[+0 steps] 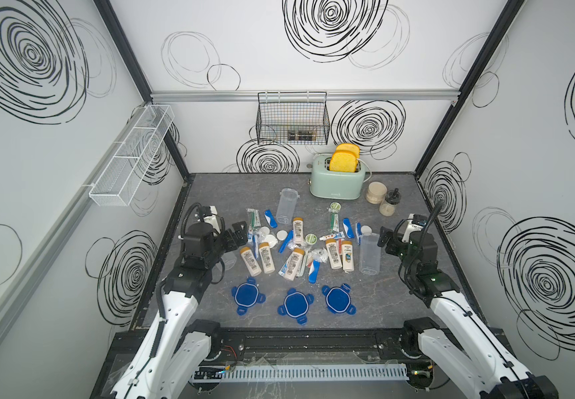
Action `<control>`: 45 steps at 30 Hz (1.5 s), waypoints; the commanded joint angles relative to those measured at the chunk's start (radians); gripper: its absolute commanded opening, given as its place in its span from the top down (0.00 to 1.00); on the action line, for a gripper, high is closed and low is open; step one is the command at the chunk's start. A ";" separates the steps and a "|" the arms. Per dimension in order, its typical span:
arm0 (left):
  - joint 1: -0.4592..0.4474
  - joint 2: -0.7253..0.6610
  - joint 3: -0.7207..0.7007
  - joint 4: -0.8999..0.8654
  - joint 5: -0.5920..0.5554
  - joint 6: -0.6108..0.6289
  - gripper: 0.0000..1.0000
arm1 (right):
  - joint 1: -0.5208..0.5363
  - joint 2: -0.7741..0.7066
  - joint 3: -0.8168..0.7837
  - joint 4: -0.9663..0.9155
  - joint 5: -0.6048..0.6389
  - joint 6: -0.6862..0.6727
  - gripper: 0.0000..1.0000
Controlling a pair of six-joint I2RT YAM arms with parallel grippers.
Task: Take out toiletry kits
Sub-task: Reset both arms
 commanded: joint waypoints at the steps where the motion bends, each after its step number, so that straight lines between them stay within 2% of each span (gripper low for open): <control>1: 0.023 0.033 -0.040 0.219 -0.093 0.017 0.01 | -0.033 0.002 -0.067 0.160 0.071 -0.040 0.02; 4: 0.053 0.060 -0.082 0.337 -0.124 0.032 0.03 | -0.053 0.014 -0.156 0.313 0.120 -0.049 0.02; 6: 0.075 0.080 -0.126 0.418 -0.156 -0.003 0.04 | -0.058 0.029 -0.208 0.400 0.168 -0.068 0.02; 11: 0.051 0.083 -0.256 0.619 -0.297 0.055 0.04 | -0.085 0.066 -0.230 0.459 0.183 -0.107 0.02; 14: 0.037 0.051 -0.369 0.773 -0.298 0.146 0.04 | -0.130 0.155 -0.264 0.551 0.139 -0.096 0.02; 17: 0.020 0.033 -0.491 0.971 -0.313 0.210 0.04 | -0.134 0.271 -0.307 0.745 0.148 -0.149 0.02; 19: 0.015 0.058 -0.543 1.076 -0.343 0.231 0.04 | -0.133 0.319 -0.254 0.712 0.153 -0.119 0.02; 20: 0.024 0.069 -0.522 1.037 -0.358 0.233 0.04 | -0.133 0.359 -0.256 0.782 0.162 -0.135 0.02; 21: 0.027 0.092 -0.515 1.044 -0.345 0.276 0.04 | -0.134 0.391 -0.236 0.794 0.176 -0.117 0.02; 23: 0.040 0.164 -0.539 1.165 -0.321 0.299 0.04 | -0.136 0.452 -0.223 0.863 0.163 -0.142 0.02; 28: 0.046 0.465 -0.566 1.532 -0.314 0.417 0.04 | -0.160 0.608 -0.252 1.138 0.050 -0.245 0.02; 30: 0.067 0.554 -0.559 1.612 -0.242 0.412 0.04 | -0.155 0.599 -0.232 1.076 -0.045 -0.263 0.01; 31: 0.074 0.605 -0.553 1.647 -0.223 0.407 0.04 | -0.153 0.628 -0.247 1.140 -0.068 -0.278 0.01; 32: 0.071 0.669 -0.552 1.731 -0.204 0.427 0.04 | -0.150 0.694 -0.279 1.283 -0.070 -0.313 0.02; 33: 0.057 0.700 -0.534 1.718 -0.186 0.450 0.04 | -0.144 0.749 -0.300 1.396 -0.079 -0.352 0.02; 34: 0.033 0.695 -0.506 1.649 -0.202 0.476 0.04 | -0.133 0.765 -0.304 1.424 -0.092 -0.373 0.02; 35: 0.012 0.679 -0.469 1.551 -0.216 0.492 0.04 | -0.124 0.751 -0.285 1.359 -0.100 -0.385 0.02; 37: 0.028 0.684 -0.466 1.564 -0.185 0.486 0.04 | -0.131 0.689 -0.202 1.090 -0.067 -0.306 0.02; 39: 0.035 0.685 -0.459 1.545 -0.170 0.481 0.04 | -0.155 0.713 -0.207 1.157 -0.109 -0.314 0.02; 41: 0.035 0.688 -0.460 1.557 -0.171 0.484 0.04 | -0.156 0.705 -0.185 1.089 -0.110 -0.298 0.02; 45: 0.023 0.684 -0.472 1.577 -0.194 0.488 0.04 | -0.152 0.698 -0.193 1.102 -0.109 -0.306 0.02</control>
